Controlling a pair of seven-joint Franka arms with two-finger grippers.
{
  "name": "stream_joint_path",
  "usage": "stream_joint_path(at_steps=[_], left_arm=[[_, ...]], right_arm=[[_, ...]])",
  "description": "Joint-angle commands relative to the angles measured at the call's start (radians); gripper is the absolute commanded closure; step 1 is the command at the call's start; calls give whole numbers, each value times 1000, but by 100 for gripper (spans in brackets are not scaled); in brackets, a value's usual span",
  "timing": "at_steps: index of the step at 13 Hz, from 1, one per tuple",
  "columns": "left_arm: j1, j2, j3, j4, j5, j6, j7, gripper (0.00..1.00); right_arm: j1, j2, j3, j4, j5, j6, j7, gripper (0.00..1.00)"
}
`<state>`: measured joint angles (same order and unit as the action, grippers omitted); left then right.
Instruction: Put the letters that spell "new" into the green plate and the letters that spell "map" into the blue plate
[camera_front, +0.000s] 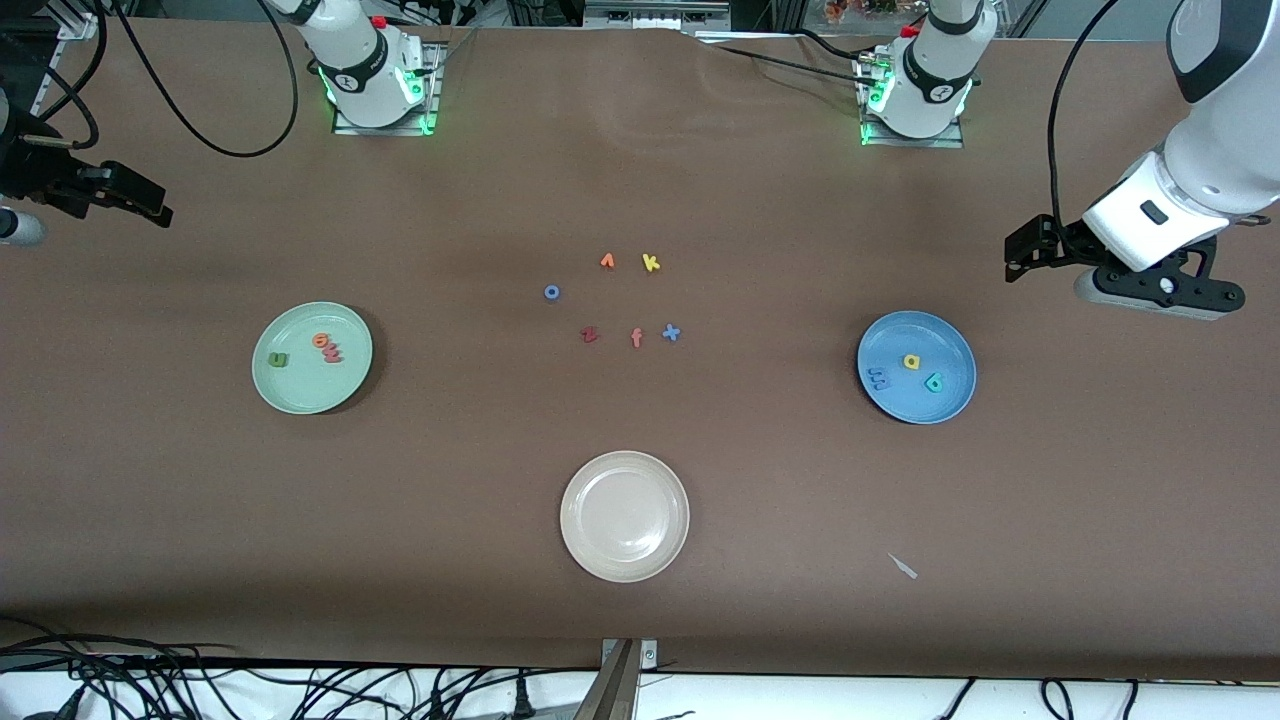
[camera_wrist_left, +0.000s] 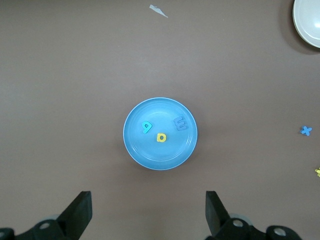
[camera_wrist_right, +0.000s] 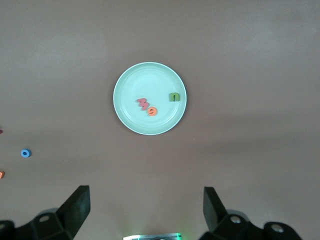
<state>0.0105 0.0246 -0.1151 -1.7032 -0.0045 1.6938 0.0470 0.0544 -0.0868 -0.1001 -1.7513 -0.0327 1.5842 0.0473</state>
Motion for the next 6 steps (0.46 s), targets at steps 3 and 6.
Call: stream_joint_path(at_steps=[3,6], left_arm=[[2,12,-1,28,8,-26,19,0],[2,12,-1,28,8,-26,17,0]], right_arm=[[-1,7,5,21,4,-9,-17,0],[-1,7,6,21,5,-10,-17,0]])
